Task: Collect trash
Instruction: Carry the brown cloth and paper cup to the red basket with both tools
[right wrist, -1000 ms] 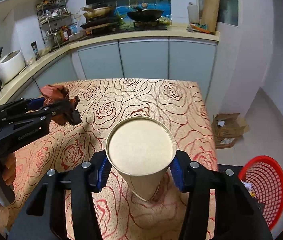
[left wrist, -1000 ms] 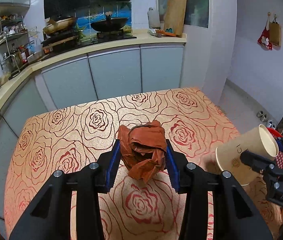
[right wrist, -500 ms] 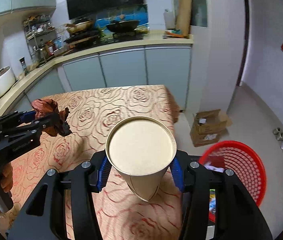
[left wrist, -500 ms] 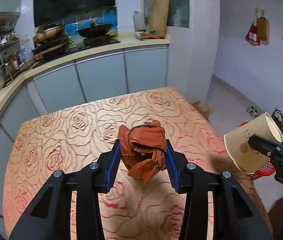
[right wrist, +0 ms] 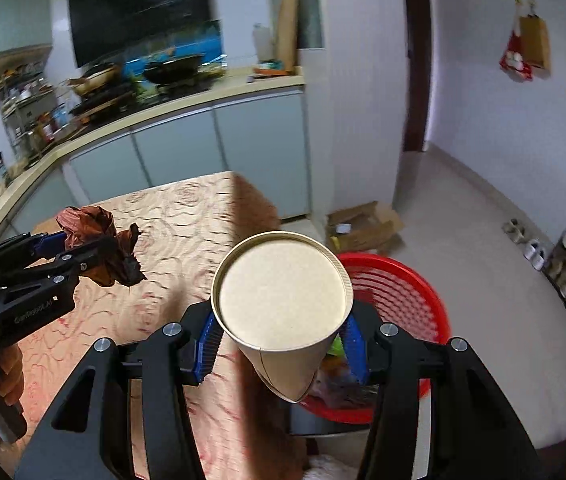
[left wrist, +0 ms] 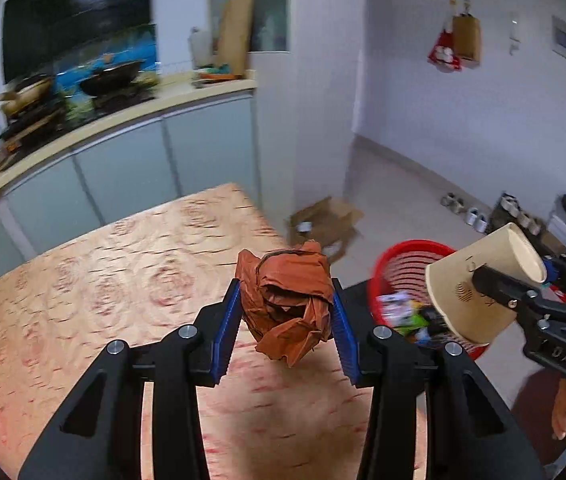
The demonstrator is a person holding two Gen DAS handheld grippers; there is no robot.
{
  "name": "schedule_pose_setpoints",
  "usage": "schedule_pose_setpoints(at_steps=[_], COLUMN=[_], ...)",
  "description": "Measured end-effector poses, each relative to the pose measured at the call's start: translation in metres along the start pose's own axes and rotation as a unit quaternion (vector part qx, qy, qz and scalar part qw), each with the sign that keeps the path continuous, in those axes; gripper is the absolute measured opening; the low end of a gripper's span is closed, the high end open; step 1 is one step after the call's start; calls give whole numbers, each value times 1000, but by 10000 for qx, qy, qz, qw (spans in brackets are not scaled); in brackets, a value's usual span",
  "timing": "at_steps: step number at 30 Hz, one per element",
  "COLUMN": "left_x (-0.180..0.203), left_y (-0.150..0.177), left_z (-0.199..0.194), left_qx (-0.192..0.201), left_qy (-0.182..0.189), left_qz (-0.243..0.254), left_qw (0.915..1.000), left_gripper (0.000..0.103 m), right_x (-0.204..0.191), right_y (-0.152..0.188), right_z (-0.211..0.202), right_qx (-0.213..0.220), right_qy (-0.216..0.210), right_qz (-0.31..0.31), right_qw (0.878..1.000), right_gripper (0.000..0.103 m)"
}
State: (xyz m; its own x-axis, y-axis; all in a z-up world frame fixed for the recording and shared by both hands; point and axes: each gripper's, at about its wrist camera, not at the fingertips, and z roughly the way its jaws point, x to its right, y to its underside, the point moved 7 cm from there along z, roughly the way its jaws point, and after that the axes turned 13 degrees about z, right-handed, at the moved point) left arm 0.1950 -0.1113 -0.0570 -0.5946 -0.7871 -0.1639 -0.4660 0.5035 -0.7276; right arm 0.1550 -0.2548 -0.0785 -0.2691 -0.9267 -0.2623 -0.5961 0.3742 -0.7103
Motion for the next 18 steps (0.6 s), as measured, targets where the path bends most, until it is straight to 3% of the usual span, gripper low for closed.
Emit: schedule_pose_setpoints(at_steps=[10,18], left_x=[91,119], left_y=[-27,-22], left_z=[53,99], left_qx=[-177,-485], left_qy=[888,1365], left_qz=[392,369], left_qw=[9951,9888], left_gripper=[41,42], right_x=[68,97], right_y=[0,4], right_z=[10,38], right_qx=[-153,-388], right_qy=[401,549], right_qz=[445,634], right_qw=[9981,9957], right_gripper=[49,49])
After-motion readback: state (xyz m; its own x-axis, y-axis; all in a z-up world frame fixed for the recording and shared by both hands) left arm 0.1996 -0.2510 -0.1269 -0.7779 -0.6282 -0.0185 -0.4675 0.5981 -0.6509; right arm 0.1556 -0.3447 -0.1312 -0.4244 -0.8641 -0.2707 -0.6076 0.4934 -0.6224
